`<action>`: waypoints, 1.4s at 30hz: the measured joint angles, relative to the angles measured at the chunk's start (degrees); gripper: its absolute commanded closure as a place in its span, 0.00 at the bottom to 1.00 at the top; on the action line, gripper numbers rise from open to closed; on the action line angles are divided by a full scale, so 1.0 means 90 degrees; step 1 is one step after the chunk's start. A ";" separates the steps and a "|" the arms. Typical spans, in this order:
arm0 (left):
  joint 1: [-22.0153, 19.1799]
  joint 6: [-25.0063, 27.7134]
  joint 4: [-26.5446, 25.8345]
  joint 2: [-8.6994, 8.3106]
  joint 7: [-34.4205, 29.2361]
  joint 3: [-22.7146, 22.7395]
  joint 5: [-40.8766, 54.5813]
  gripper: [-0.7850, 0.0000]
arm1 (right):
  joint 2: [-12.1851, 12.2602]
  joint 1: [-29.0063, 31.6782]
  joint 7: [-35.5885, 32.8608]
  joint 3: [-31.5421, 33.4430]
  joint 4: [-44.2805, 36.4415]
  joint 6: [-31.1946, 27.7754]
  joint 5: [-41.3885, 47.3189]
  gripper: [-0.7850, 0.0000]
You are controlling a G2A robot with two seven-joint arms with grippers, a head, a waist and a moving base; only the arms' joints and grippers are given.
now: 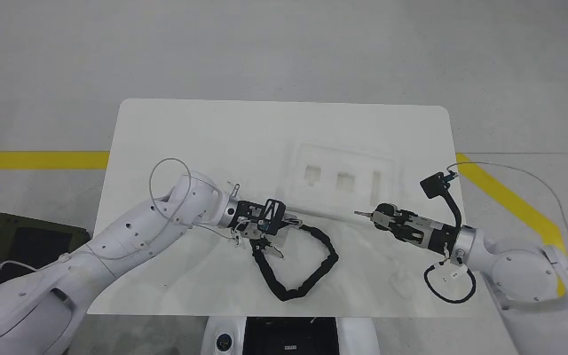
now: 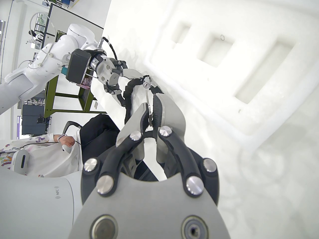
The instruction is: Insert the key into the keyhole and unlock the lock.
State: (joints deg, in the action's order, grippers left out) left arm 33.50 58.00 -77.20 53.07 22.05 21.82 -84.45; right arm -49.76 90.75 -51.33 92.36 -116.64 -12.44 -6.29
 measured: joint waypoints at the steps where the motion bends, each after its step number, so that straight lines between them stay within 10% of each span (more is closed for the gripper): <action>1: -0.0027 0.0000 0.0052 0.0037 -0.0011 -0.0016 -0.0002 0.22 | 0.0000 0.0000 0.0000 0.0000 0.0000 0.0000 0.0000 1.00; 42: -0.0169 0.0001 0.0873 0.0760 -0.0503 0.0102 -0.0404 0.69 | 0.0000 0.0000 0.0000 0.0000 0.0000 0.0000 0.0000 1.00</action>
State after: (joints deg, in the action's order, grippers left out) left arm 31.98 58.01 -69.35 59.91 17.52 22.73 -88.09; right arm -49.76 90.75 -51.33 92.36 -116.64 -12.44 -6.29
